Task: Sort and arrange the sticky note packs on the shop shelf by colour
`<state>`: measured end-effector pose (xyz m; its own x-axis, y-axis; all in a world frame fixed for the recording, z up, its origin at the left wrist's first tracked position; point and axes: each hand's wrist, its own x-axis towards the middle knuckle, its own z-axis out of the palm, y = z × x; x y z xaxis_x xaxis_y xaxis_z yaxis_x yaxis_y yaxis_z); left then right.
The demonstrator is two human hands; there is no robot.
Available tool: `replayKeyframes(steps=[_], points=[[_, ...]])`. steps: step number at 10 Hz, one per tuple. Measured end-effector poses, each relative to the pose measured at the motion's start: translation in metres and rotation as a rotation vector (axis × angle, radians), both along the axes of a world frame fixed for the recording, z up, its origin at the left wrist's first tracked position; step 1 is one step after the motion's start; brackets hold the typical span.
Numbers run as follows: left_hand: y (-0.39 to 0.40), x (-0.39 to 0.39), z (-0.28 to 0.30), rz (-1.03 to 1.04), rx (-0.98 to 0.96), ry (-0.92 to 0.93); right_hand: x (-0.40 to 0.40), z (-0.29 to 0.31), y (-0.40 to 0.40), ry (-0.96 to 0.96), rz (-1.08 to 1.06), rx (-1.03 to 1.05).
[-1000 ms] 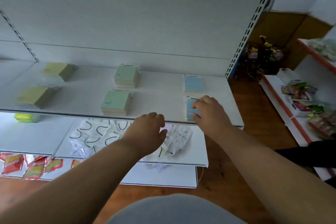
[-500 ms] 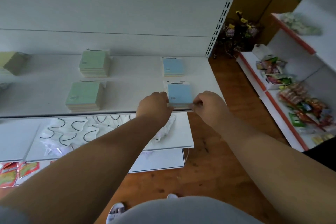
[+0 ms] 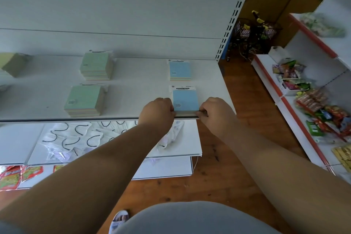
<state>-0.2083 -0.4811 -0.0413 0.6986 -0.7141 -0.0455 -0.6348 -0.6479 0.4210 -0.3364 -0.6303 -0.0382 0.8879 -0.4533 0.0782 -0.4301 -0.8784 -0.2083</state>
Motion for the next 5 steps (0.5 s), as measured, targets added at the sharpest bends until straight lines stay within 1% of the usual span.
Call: replayKeyframes(steps=[1, 3, 4, 5], points=[[0.001, 0.001, 0.003, -0.024, 0.029, 0.001, 0.0, 0.002, 0.001, 0.006, -0.005, 0.016], [0.004, -0.001, 0.005, -0.003, 0.006, 0.034, -0.005, 0.006, 0.005, -0.022, -0.031, 0.06], [0.014, -0.002, 0.006, 0.006, -0.012, 0.037, -0.007, 0.011, 0.011, -0.172, -0.048, 0.021], [0.028, -0.001, 0.008, 0.0, -0.037, 0.01, 0.005, 0.018, 0.024, -0.26, -0.014, 0.064]])
